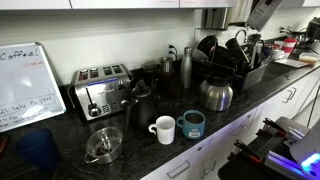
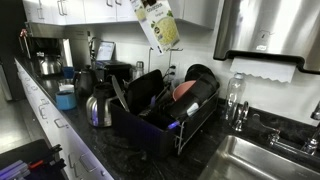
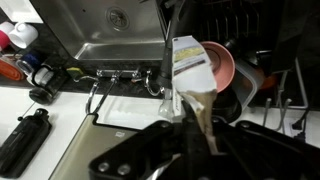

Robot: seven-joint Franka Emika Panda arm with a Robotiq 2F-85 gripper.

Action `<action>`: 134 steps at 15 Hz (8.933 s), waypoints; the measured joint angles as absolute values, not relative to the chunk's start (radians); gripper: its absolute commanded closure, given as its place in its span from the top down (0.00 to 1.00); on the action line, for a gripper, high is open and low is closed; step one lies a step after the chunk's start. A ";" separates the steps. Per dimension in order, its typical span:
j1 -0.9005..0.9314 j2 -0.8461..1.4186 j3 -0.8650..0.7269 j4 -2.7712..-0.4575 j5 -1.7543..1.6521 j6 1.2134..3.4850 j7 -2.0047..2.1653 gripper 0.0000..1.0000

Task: Move the white box to the right

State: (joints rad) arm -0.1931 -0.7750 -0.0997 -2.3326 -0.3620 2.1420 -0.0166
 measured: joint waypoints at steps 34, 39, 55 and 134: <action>-0.334 -0.646 -0.394 -2.598 -0.339 2.231 -0.197 0.01; -0.356 -0.589 -0.324 -2.664 -0.434 2.360 -0.096 0.01; -0.487 -0.541 -0.350 -2.685 -0.410 2.410 -0.005 0.01; -0.429 -0.300 -0.362 -2.639 -0.256 2.551 -0.025 1.00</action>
